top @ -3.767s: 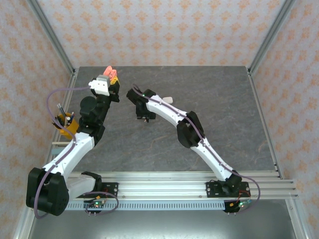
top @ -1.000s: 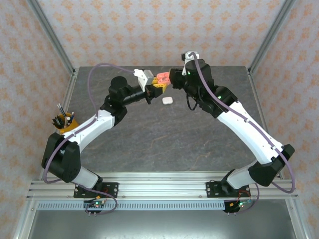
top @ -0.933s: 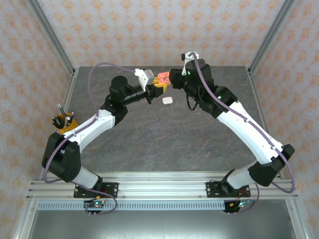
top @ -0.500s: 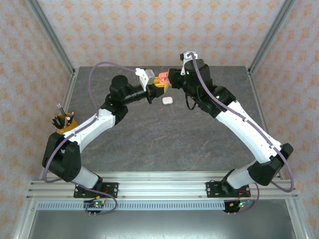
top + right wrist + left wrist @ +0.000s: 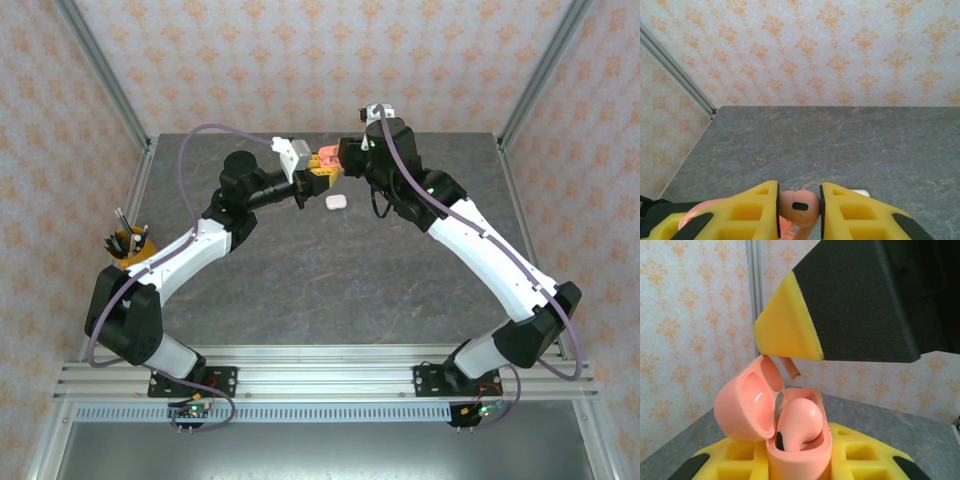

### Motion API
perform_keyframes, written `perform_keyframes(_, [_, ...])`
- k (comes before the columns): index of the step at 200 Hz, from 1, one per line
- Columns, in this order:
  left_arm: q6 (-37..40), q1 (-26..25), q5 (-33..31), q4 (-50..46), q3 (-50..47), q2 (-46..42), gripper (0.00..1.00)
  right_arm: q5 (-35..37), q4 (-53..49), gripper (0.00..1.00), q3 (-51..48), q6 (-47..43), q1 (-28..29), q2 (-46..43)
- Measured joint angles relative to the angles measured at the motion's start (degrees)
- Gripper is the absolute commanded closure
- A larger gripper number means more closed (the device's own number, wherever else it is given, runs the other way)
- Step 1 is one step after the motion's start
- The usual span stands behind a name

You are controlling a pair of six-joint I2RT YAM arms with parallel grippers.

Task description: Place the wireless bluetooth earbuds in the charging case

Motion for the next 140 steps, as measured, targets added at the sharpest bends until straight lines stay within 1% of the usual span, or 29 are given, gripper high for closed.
perform_keyframes(140, [-0.5, 0.0, -0.5, -0.7, 0.0, 0.0, 1.0, -1.5, 1.9, 0.77, -1.4, 1.7, -0.2, 0.3])
